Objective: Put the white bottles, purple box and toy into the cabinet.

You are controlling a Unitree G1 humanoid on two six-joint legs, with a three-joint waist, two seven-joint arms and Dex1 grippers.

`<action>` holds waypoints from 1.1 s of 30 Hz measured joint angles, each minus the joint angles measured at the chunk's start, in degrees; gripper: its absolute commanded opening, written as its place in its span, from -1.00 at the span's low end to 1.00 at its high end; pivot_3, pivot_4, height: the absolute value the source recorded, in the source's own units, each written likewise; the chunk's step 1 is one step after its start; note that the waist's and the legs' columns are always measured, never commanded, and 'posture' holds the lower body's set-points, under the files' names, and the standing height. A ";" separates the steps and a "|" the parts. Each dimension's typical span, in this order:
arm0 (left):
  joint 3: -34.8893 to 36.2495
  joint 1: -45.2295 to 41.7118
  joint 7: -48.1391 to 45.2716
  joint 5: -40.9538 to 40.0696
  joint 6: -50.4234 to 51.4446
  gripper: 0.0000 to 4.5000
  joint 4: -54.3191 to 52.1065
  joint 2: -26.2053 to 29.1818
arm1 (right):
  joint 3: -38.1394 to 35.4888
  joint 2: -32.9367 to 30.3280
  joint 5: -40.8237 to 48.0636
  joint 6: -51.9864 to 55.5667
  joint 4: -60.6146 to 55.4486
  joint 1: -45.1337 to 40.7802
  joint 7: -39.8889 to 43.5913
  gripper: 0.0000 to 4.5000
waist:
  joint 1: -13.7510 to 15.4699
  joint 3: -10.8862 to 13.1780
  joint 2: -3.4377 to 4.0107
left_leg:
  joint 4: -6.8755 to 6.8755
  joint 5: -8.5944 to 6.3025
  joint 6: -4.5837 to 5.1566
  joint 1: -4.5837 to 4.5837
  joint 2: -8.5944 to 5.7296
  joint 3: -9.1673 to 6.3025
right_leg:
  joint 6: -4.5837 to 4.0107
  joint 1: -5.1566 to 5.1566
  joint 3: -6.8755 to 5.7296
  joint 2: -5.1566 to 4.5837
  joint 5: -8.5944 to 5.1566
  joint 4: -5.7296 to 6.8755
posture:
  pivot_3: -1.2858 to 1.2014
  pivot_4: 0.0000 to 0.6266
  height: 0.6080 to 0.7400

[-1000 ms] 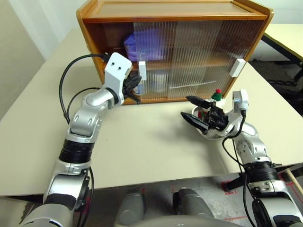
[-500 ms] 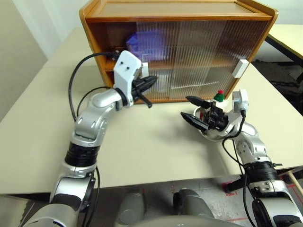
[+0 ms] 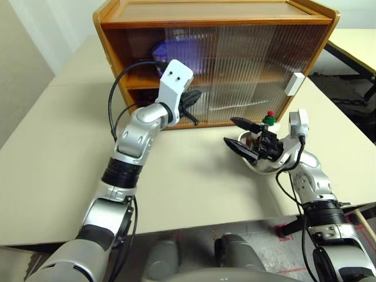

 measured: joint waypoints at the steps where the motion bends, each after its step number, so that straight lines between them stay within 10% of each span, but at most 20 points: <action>1: 0.00 -0.30 0.32 0.22 0.10 -0.98 0.22 -0.11 | 0.00 -0.02 0.00 0.15 -0.12 0.00 -0.05 1.00 | -0.01 0.00 0.00 | 0.00 0.00 0.00 0.00 0.00 0.00 | 0.00 0.00 0.00 0.00 0.00 0.00 | 0.13 -1.00 1.00; 33: 6.07 5.12 2.07 0.57 5.24 -0.98 -7.78 4.90 | 0.01 -0.18 0.00 0.48 0.10 -0.83 0.54 1.00 | -0.86 -0.01 0.01 | 0.00 0.00 0.00 0.10 0.02 0.01 | -0.01 0.01 0.02 0.00 0.03 0.11 | 0.16 -1.00 1.00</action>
